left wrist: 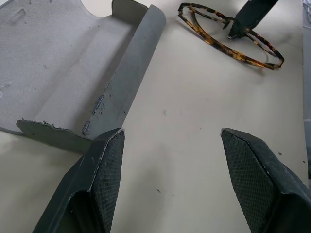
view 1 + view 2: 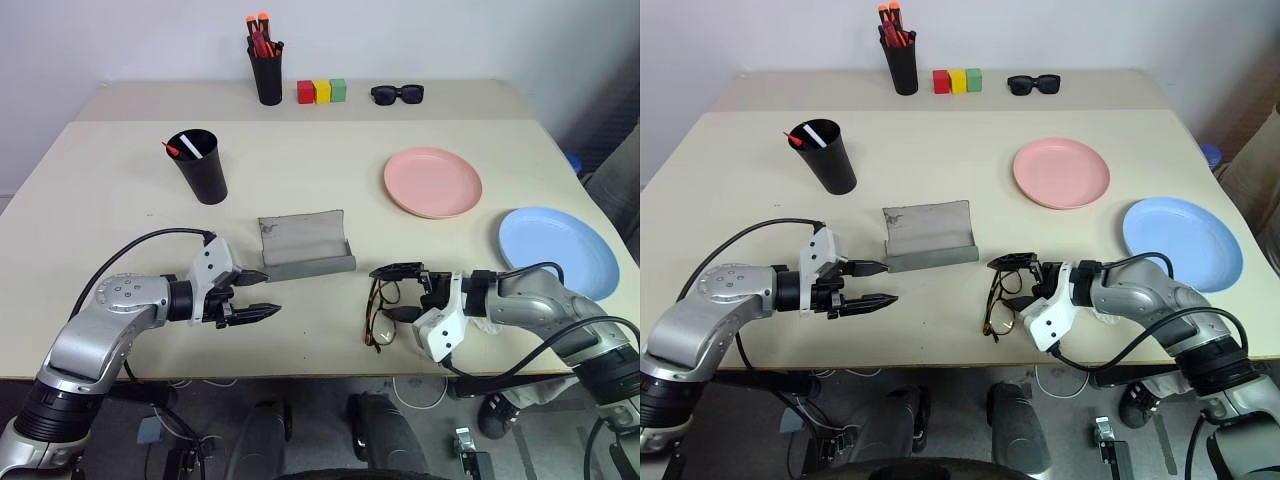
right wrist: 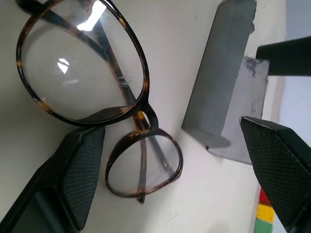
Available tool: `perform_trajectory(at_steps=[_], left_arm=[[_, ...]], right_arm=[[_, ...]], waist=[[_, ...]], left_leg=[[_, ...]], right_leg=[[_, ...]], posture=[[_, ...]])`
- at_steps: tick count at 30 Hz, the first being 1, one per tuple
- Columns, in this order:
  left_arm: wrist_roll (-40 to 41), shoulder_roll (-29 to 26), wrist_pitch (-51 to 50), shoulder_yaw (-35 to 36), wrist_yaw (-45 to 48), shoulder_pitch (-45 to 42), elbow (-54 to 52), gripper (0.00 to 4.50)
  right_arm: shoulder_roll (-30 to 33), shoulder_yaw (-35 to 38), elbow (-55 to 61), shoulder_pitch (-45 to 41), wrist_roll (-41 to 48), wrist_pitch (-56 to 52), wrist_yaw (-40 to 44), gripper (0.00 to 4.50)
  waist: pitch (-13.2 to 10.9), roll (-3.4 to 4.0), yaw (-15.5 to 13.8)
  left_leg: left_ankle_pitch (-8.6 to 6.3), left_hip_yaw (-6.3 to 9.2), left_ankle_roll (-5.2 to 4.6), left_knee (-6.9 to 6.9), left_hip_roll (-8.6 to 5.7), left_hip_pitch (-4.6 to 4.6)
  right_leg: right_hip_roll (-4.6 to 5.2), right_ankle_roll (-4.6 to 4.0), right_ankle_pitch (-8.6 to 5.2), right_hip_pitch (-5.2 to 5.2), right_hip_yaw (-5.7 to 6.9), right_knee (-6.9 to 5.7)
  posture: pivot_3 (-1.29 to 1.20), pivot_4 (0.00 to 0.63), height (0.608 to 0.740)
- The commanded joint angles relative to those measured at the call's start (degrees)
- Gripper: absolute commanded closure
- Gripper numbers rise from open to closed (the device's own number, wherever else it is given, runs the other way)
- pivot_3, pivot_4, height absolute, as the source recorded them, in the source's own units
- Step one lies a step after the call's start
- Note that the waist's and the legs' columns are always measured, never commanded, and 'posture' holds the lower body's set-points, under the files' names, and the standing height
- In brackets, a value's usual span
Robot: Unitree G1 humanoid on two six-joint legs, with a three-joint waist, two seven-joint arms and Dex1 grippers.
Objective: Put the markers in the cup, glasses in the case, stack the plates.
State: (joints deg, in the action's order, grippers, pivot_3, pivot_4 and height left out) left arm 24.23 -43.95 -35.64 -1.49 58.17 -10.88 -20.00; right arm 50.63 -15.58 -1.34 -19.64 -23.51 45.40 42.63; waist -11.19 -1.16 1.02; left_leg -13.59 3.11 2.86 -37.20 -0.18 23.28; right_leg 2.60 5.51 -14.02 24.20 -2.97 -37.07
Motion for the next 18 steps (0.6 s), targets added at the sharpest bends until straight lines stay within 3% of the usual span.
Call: perform_trajectory(at_steps=[1,11,14,18], left_arm=[[0.1,-0.3,0.6,-0.2,-0.5,-0.6,-1.2,1.29],[-0.3,-0.3,1.0,-0.4,-1.2,-0.5,-1.3,1.29],[-0.5,-0.2,1.2,-0.7,-1.4,-0.5,-1.3,1.22],[-0.6,-0.2,1.3,-0.9,-1.6,-0.5,-1.3,1.22]], right_arm=[[-0.4,-0.1,0.7,-1.0,0.5,0.7,-0.4,0.0],[-0.8,-0.6,0.6,-1.5,1.2,0.5,-0.1,0.0],[-0.8,-0.9,0.6,-1.4,1.5,0.3,0.1,0.82],[-0.6,-1.3,0.7,-1.1,1.7,0.1,0.3,2.8]], waist=[[0.0,0.0,0.0],[0.0,0.0,0.0],[0.0,0.0,0.0],[0.0,0.0,0.0]], left_leg=[[0.0,0.0,0.0,0.0,0.0,0.0],[0.0,0.0,0.0,0.0,0.0,0.0],[0.0,0.0,0.0,0.0,0.0,0.0],[0.0,0.0,0.0,-0.01,0.0,0.0]], right_leg=[[0.0,0.0,0.0,0.0,0.0,0.0],[0.0,0.0,0.0,0.0,0.0,-0.01],[0.0,0.0,0.0,0.0,0.0,-0.01],[0.0,0.0,0.0,0.0,0.0,-0.01]], posture=[[0.0,0.15,0.74],[0.0,0.15,0.74],[0.0,0.15,0.74],[0.0,0.15,0.74]])
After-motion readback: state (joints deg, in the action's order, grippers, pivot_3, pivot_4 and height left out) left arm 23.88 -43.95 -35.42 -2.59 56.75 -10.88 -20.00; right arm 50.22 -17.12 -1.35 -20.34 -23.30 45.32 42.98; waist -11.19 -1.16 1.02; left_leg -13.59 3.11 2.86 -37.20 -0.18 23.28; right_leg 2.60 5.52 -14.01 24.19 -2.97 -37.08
